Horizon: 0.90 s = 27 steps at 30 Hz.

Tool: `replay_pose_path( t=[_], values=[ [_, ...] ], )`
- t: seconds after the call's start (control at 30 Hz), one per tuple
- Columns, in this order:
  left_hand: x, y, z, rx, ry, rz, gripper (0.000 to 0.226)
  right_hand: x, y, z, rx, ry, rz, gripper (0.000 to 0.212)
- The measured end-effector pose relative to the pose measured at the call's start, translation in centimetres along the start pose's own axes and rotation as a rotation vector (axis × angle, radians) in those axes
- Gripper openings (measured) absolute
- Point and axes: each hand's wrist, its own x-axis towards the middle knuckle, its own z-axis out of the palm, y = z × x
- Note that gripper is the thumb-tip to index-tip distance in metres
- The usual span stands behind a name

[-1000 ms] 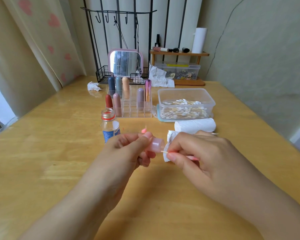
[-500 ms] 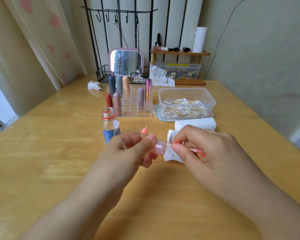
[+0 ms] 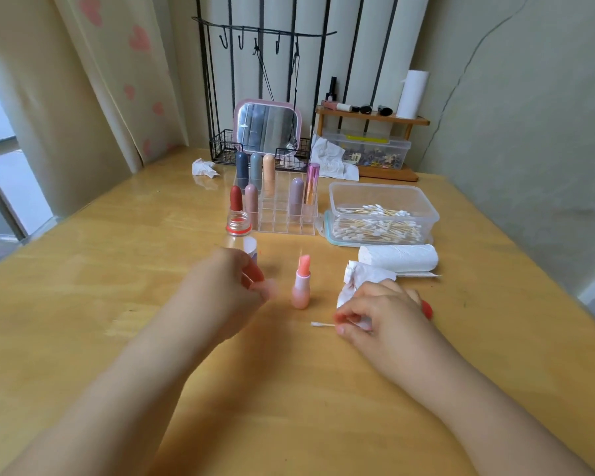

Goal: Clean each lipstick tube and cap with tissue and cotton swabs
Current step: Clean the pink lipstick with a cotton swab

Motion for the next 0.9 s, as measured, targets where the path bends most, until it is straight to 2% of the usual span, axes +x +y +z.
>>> replay_pose_path(
  t=[0.13, 0.27, 0.37, 0.47, 0.57, 0.67, 0.8, 0.9],
  values=[
    [0.5, -0.3, 1.2, 0.147, 0.064, 0.066, 0.022, 0.5, -1.2, -0.3, 0.268, 0.092, 0.081, 0.042],
    [0.8, -0.9, 2.2, 0.263, 0.072, 0.111, 0.018, 2.1, -2.0, -0.3, 0.301, 0.043, 0.131, 0.052],
    [0.7, -1.0, 2.7, 0.341, 0.079, 0.14, 0.013, 3.1, -2.6, -0.1, 0.36, 0.002, 0.174, 0.043],
    [0.6, -1.0, 3.1, 0.336, 0.075, 0.15, 0.014, 3.7, -3.0, 0.3, 0.506, 0.017, 0.181, 0.016],
    [0.6, -1.0, 2.9, 0.287, 0.084, 0.166, 0.024, 3.7, -2.7, 0.6, 0.622, 0.075, 0.149, 0.021],
    [0.4, -0.5, 2.4, 0.191, 0.127, 0.241, 0.036, 3.3, -2.2, -0.1, 0.742, 0.115, 0.153, 0.013],
    [-0.7, 0.9, 2.0, -0.077, 0.182, 0.374, 0.023, 2.7, -1.7, -1.4, 0.916, 0.14, 0.121, 0.01],
    [-1.6, 2.0, 2.1, -0.397, 0.029, 0.292, 0.016, 2.4, -1.9, -2.3, 1.022, 0.167, 0.083, 0.019]
  ],
)
